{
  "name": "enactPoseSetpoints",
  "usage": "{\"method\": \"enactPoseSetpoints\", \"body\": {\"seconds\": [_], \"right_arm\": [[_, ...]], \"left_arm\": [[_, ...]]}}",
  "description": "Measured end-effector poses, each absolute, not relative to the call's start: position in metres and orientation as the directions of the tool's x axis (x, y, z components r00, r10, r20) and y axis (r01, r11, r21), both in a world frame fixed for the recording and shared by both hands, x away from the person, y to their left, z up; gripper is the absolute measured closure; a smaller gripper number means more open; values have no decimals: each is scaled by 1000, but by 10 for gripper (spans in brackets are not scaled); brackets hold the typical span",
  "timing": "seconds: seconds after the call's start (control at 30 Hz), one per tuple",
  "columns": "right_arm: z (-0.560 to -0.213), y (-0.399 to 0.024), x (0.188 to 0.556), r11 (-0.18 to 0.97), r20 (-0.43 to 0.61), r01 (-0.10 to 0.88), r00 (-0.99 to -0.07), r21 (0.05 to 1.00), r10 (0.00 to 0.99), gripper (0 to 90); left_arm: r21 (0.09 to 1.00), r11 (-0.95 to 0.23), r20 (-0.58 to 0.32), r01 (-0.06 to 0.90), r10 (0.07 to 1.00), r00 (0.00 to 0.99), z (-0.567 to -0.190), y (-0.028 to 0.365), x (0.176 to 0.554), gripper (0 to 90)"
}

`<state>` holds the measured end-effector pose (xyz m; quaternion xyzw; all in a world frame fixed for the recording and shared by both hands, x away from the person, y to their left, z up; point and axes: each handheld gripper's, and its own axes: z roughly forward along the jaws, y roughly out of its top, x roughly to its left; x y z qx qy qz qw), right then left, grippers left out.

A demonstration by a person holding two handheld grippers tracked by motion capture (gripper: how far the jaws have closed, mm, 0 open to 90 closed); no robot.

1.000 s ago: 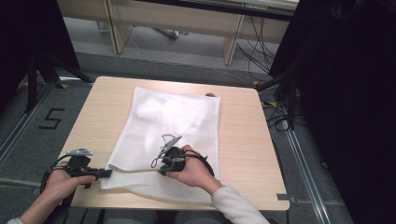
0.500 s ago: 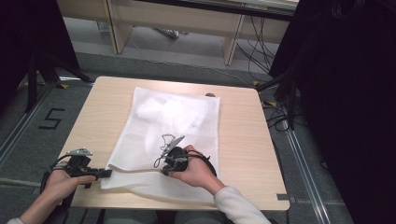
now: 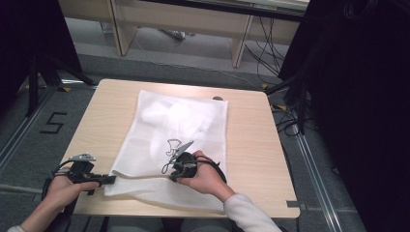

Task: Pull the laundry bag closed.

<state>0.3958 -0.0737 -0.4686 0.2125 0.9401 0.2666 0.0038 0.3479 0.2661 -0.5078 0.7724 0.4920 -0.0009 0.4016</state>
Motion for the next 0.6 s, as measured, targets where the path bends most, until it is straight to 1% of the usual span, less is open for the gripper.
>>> {"method": "enactPoseSetpoints", "body": {"seconds": [0.6], "right_arm": [[-467, -78, 396, 762, 115, 406, -906, 505, 407, 827]], "left_arm": [[621, -190, -400, 761, 758, 515, -508, 266, 348, 848]]}}
